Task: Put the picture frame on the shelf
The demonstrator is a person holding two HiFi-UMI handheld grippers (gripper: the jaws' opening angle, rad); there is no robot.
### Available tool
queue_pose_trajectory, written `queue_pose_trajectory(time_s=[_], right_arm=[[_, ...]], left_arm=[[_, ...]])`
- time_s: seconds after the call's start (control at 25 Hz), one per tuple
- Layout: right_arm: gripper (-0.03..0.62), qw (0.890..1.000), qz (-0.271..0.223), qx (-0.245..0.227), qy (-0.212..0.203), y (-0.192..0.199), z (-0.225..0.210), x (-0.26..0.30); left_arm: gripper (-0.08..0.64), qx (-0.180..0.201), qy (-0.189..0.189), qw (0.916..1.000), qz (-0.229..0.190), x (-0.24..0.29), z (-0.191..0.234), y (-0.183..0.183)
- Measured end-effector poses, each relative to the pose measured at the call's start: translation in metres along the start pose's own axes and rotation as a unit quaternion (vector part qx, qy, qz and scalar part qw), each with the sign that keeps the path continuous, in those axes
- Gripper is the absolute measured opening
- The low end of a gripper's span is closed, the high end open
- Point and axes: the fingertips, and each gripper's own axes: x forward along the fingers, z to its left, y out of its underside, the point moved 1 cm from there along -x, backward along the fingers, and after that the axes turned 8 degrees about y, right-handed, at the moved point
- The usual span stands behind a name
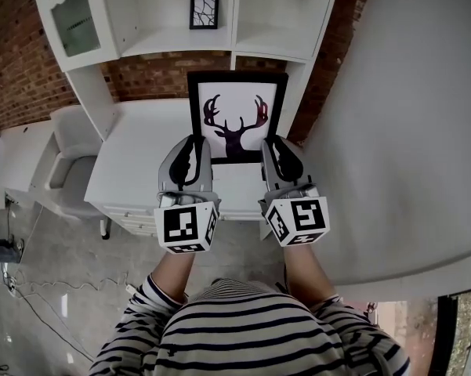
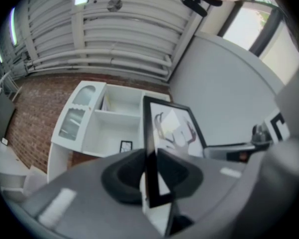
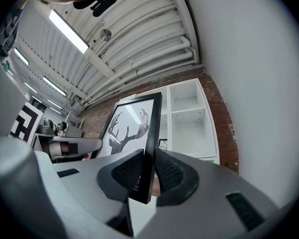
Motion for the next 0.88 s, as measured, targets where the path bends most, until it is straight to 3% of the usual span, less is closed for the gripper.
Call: queue_pose_trajectory(time_s=[0.32, 0.88], right_arm=[[0.064, 0.999, 0.025, -0.009, -0.026, -0.009, 0.068, 0.062], [0.064, 0.997, 0.028, 0.013, -0.064, 0.028, 0.061, 0.17]], left_arm=[[0.08, -0.016, -0.025, 0.9994, 0.017, -0.006, 0.088, -0.011], [0.08, -0.01, -0.062, 0.9976, 0.029, 0.071, 0.151, 0.024]])
